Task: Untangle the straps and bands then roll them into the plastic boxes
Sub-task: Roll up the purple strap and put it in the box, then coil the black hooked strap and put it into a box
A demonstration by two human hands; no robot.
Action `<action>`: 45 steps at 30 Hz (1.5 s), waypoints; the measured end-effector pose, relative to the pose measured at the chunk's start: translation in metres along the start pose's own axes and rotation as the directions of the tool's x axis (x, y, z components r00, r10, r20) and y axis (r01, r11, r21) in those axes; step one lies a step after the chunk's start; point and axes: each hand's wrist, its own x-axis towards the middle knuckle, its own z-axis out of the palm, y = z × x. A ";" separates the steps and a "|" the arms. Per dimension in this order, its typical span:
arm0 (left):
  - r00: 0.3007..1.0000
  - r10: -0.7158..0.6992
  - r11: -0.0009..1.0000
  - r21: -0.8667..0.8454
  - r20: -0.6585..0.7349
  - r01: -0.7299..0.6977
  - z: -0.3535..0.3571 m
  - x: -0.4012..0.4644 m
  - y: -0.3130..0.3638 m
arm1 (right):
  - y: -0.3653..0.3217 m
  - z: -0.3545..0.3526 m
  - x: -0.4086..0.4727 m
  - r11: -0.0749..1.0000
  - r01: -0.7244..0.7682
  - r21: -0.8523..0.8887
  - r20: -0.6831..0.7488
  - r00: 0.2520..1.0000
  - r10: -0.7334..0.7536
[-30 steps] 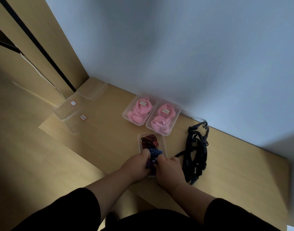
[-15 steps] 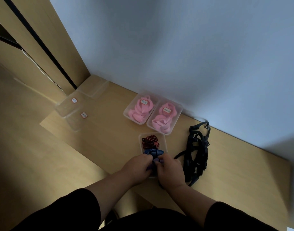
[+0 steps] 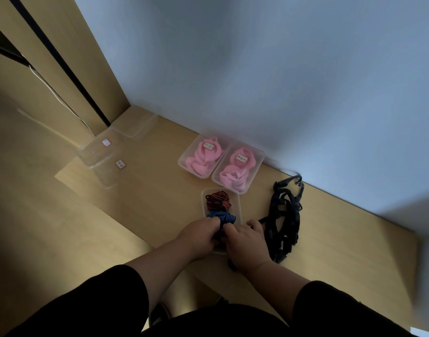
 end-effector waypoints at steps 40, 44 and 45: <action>0.960 -0.228 0.968 -0.140 -0.163 0.206 -0.100 -0.059 -0.233 | -0.181 -0.034 0.149 0.998 0.056 -0.035 -0.017 0.998 -0.057; 0.966 -0.229 0.969 -0.116 -0.119 0.216 -0.114 -0.059 -0.283 | -0.217 -0.018 0.198 0.999 0.015 -0.038 0.042 0.999 -0.013; 0.967 -0.229 0.970 -0.108 -0.115 0.217 -0.116 -0.058 -0.296 | -0.224 -0.015 0.209 0.999 -0.002 -0.036 0.052 0.999 0.004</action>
